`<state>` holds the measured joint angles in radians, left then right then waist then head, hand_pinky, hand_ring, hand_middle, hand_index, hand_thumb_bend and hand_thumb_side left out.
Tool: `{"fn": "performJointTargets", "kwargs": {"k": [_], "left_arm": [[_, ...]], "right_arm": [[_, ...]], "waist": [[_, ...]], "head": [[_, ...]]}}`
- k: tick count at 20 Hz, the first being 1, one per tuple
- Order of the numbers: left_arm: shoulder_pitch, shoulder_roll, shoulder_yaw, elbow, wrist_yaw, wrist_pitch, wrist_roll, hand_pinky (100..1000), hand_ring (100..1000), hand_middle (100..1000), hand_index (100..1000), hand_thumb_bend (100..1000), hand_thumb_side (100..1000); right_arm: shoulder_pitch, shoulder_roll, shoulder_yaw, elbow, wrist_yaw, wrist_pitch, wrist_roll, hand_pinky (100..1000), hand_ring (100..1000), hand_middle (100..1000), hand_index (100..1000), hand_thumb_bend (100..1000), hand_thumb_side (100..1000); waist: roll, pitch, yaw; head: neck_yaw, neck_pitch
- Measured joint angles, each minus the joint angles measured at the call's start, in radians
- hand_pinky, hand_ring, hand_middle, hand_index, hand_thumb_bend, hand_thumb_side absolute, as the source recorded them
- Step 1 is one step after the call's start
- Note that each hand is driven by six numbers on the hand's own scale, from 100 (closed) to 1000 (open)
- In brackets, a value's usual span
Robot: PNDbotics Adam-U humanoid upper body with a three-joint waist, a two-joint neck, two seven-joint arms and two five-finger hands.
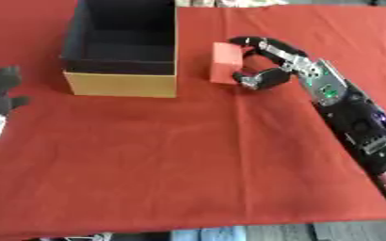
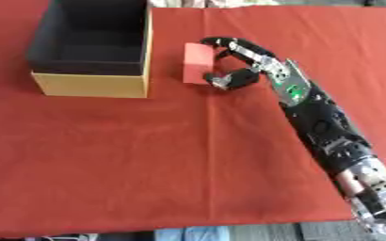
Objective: Pick up objects on the table and place them in the box.
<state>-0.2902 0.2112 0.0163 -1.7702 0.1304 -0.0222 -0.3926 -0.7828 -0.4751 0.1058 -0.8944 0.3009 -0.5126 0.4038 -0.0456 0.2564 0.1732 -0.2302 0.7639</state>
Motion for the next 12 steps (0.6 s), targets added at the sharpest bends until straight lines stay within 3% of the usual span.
{"fn": "performJointTargets", "kwargs": {"k": [4, 8, 12], "left_arm": [[0.000, 0.000, 0.000, 0.000, 0.000, 0.000, 0.000, 910, 998, 925, 917, 100, 421], [0.000, 0.000, 0.000, 0.000, 0.000, 0.001, -0.001, 910, 998, 925, 917, 100, 423], [0.000, 0.000, 0.000, 0.000, -0.002, 0.001, -0.002, 911, 998, 925, 917, 100, 425]], "right_arm": [[0.000, 0.004, 0.000, -0.002, 0.000, -0.007, -0.010, 795, 934, 525, 744, 153, 111], [0.000, 0.006, 0.001, -0.012, -0.002, -0.015, -0.032, 771, 890, 410, 602, 100, 100], [0.000, 0.007, 0.003, -0.019, -0.007, -0.017, -0.076, 755, 866, 368, 556, 100, 100]], "waist": [[0.000, 0.000, -0.001], [-0.003, 0.000, -0.001], [-0.003, 0.001, -0.001]], "head": [[0.000, 0.000], [0.000, 0.000], [0.000, 0.000]]}}
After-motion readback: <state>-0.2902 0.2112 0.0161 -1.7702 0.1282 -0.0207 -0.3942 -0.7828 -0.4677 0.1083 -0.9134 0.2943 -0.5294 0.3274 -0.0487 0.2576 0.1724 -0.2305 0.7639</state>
